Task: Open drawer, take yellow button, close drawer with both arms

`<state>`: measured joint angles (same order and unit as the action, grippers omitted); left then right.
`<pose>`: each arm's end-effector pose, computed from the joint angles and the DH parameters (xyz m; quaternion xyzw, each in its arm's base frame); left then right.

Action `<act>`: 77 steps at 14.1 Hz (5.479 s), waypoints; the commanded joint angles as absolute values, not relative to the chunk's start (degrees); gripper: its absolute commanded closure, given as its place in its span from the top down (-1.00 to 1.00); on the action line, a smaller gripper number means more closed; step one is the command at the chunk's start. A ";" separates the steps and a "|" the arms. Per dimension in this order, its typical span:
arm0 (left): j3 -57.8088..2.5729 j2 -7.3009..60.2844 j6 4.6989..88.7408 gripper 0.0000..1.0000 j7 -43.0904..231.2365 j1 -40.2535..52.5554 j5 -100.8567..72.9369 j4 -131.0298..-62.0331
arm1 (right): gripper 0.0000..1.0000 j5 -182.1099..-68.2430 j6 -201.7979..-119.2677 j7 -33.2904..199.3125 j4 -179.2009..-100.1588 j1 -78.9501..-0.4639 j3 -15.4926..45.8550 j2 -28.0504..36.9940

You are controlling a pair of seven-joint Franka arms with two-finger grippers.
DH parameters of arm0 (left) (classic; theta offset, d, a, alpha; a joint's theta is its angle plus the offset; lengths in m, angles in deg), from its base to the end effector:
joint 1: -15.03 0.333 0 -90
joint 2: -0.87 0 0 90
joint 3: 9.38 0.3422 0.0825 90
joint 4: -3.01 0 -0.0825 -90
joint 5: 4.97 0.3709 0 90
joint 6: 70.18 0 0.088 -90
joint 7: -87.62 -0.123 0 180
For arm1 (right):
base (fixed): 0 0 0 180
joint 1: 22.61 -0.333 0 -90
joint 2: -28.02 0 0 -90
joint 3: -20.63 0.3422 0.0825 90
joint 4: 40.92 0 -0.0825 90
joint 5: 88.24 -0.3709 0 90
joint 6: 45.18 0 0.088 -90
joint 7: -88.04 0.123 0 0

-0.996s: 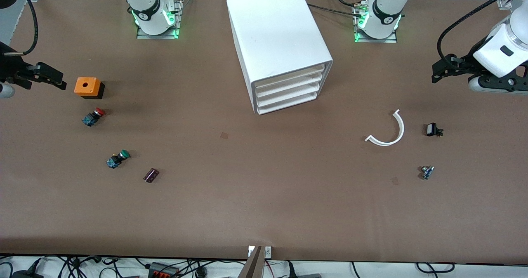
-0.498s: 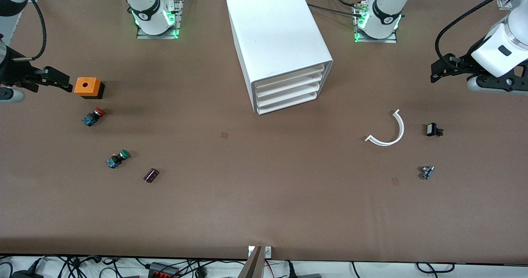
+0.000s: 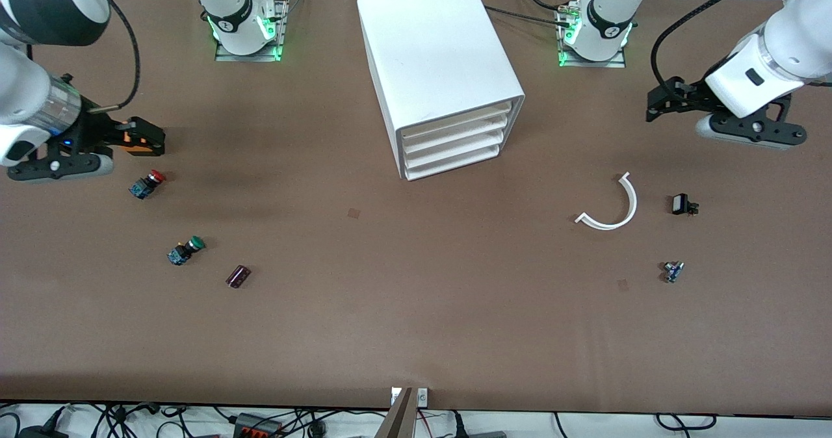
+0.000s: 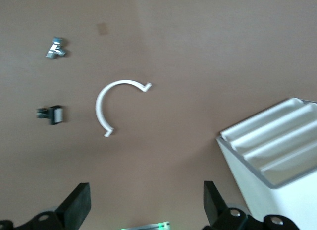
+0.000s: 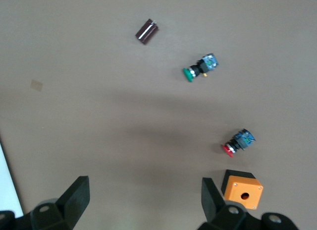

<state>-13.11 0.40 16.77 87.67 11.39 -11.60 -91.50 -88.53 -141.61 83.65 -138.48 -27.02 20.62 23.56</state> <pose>0.5214 -0.0824 0.5999 0.9944 -0.0631 -0.0653 0.0534 0.5627 0.0439 0.5402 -0.9959 -0.0761 0.0488 0.0025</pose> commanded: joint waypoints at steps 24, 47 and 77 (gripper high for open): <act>-14.38 33.13 12.44 0.62 33.76 4.83 -73.00 -101.93 | 1.00 -103.01 -150.03 84.00 -133.91 -38.08 20.37 13.43; -13.26 42.60 13.84 -0.97 28.47 6.24 -72.38 -96.77 | 1.00 -102.57 -151.61 85.76 -121.88 -43.79 20.37 6.67; -9.56 35.15 13.67 1.00 65.97 9.75 -56.69 -78.59 | 1.00 -97.47 -156.71 102.09 -114.85 -57.05 20.19 1.57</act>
